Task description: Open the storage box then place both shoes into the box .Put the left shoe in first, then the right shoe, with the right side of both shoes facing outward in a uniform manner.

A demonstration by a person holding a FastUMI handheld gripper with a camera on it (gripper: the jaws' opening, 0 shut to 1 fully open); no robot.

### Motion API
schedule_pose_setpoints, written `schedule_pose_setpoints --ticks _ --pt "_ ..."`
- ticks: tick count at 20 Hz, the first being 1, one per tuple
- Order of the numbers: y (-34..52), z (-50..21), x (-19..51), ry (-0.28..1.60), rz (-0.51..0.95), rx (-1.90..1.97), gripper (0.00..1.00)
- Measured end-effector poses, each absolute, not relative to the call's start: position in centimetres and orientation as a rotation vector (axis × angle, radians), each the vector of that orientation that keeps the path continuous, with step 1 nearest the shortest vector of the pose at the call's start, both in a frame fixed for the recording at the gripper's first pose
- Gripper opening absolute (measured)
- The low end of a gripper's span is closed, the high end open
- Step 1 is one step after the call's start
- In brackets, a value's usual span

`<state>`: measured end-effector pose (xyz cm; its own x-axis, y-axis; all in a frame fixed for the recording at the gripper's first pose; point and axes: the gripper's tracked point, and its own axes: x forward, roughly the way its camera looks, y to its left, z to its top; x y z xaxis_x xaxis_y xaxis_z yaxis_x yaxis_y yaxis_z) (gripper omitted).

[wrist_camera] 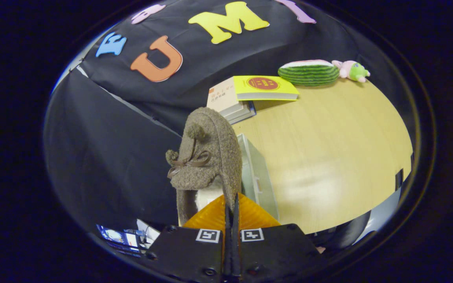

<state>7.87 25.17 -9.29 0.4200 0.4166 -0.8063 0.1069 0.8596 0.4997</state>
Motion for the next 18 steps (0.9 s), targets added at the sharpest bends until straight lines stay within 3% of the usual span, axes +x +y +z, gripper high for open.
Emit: schedule_pose_setpoints --ticks 14,17,18 --pt "26.1 -14.4 7.4 1.205 0.132 0.564 0.06" --pt "26.8 -14.2 7.4 1.194 0.172 0.587 0.26" --pt "27.0 -14.0 7.4 1.188 0.184 0.586 0.27"
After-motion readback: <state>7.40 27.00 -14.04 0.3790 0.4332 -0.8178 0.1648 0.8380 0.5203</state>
